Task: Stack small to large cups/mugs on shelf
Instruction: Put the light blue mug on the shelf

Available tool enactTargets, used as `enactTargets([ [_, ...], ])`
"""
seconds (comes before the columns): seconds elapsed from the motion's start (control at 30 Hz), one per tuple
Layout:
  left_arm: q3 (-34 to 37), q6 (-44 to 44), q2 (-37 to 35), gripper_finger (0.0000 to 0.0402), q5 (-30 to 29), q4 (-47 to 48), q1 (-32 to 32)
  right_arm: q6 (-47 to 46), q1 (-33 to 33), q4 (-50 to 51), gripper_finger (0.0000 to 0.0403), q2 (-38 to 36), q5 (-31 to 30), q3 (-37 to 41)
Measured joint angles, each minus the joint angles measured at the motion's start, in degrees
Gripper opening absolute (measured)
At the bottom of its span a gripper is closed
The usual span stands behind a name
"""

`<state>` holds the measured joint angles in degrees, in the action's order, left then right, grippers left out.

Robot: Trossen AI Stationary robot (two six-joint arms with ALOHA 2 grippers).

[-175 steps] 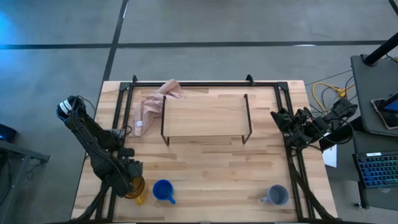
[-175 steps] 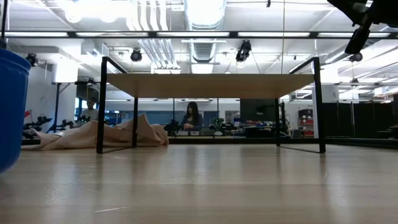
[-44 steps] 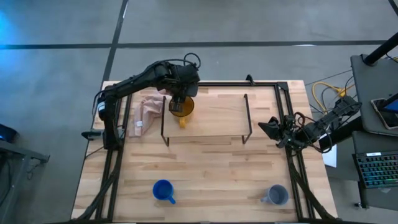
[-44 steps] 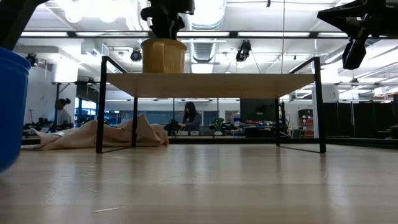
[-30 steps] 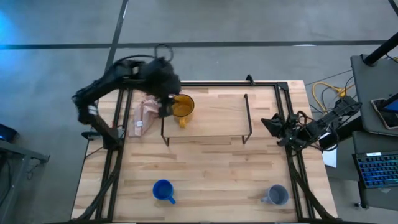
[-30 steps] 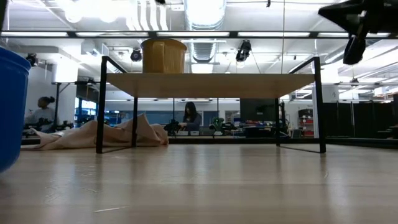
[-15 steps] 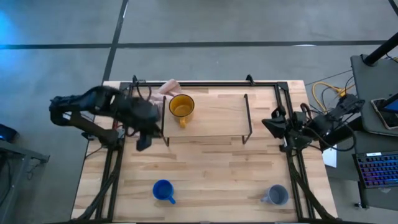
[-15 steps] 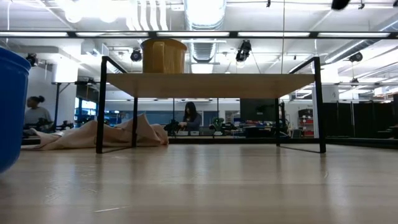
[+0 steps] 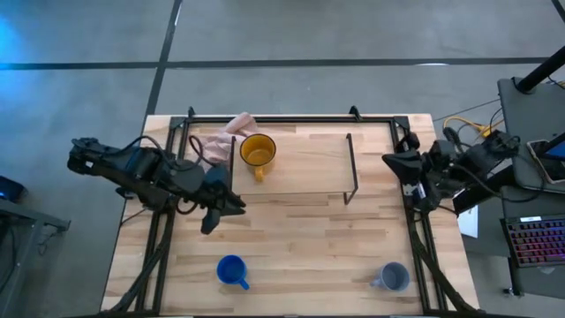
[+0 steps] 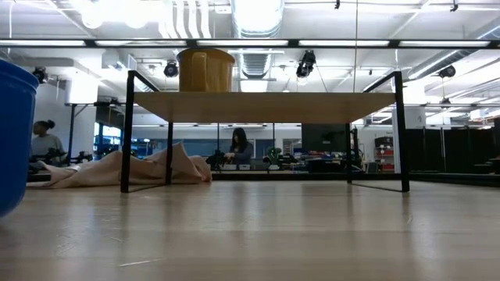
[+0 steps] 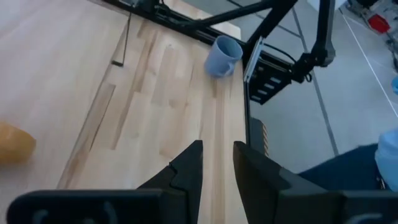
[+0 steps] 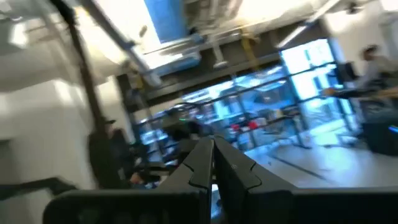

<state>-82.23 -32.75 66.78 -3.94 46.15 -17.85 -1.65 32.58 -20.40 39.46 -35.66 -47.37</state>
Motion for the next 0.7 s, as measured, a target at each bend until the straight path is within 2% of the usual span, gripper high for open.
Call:
enactTargets([
  [0.3, 0.0, -1.0, 0.2, 0.0075, -1.8, -1.2, 0.0, 4.9, -0.3, 1.3, 0.0011, 7.7, 1.1, -10.1],
  [0.4, 0.0, -1.3, 0.3, 0.0075, -2.0, -1.2, 0.0, 6.4, -1.0, 5.7, 0.0011, 11.7, -2.0, -14.5],
  [0.47, 0.0, -1.0, 0.3, 0.0075, -2.0, -1.1, 0.0, 3.0, -1.3, 17.3, 0.0011, 14.1, -6.0, -19.2],
  [0.57, 0.1, 0.4, 0.1, 0.0075, -2.1, 0.0, -0.2, -11.8, -1.3, 48.6, 0.0011, 18.5, -11.0, -30.0],
  [0.63, 0.1, 2.4, 0.0, 0.0075, -2.0, 0.5, -0.4, -25.5, -1.2, 68.9, 0.0011, 22.7, -11.0, -37.7],
  [0.7, 0.1, 3.6, -0.3, 0.0075, -1.9, 1.3, -0.5, -36.6, -0.9, 84.0, 0.0011, 27.5, -8.3, -44.0],
])
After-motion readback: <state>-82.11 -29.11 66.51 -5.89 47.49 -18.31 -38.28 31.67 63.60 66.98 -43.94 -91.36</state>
